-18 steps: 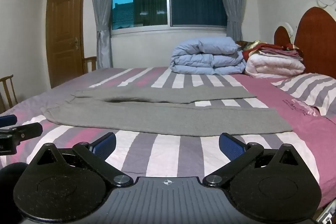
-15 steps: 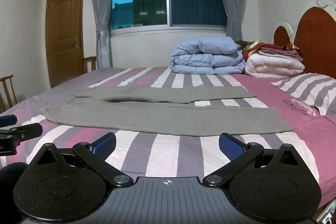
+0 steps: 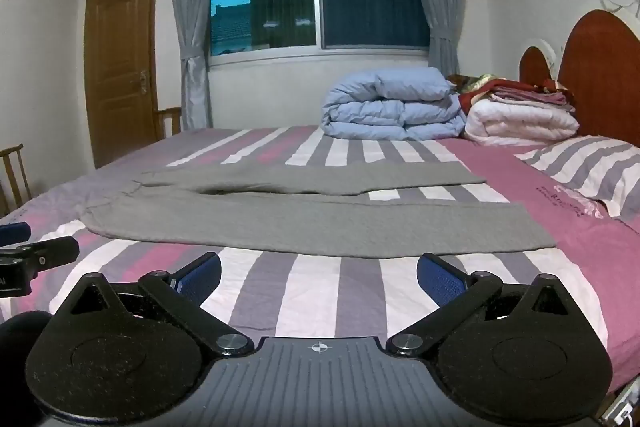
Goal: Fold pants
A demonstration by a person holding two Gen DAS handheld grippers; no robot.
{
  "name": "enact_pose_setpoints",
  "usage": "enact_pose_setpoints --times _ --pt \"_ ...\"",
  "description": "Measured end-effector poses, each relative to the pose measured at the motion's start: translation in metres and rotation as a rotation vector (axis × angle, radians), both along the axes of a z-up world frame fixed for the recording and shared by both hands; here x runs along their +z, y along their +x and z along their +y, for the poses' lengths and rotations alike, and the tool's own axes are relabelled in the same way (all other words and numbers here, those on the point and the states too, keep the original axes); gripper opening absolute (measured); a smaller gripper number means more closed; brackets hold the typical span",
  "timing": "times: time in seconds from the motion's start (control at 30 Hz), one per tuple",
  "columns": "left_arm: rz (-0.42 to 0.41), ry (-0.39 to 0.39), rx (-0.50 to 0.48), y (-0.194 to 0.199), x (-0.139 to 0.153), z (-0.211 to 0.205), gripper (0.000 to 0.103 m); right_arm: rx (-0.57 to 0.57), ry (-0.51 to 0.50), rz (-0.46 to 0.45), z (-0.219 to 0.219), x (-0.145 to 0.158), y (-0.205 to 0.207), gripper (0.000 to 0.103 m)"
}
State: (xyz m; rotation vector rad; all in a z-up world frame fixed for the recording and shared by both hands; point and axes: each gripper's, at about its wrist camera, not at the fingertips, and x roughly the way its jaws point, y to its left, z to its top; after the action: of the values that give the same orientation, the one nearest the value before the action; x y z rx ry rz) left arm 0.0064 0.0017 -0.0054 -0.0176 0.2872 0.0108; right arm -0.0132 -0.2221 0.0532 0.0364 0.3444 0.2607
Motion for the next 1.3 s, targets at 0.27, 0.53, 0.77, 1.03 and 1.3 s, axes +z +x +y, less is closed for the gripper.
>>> enact_pose_setpoints --times 0.27,0.53,0.77,1.03,1.3 --pt "0.001 0.001 0.0 0.0002 0.0 0.0003 0.097 -0.003 0.005 0.002 -0.0018 -0.0003 0.0027 0.103" --pt "0.003 0.002 -0.001 0.0006 -0.0001 0.0005 0.097 -0.003 0.006 0.003 -0.0018 0.0 0.0028 0.103" --pt "0.004 0.003 -0.001 0.0007 0.0002 0.0 0.097 -0.003 0.006 0.004 -0.0018 0.0001 0.003 0.103" --pt "0.004 0.004 0.0 0.0013 -0.0001 0.0001 0.097 -0.003 0.006 0.004 -0.0014 0.0001 0.003 0.103" --pt "0.006 0.004 -0.001 0.001 0.0004 0.0 0.097 -0.004 0.005 0.004 -0.003 -0.0015 0.0045 0.103"
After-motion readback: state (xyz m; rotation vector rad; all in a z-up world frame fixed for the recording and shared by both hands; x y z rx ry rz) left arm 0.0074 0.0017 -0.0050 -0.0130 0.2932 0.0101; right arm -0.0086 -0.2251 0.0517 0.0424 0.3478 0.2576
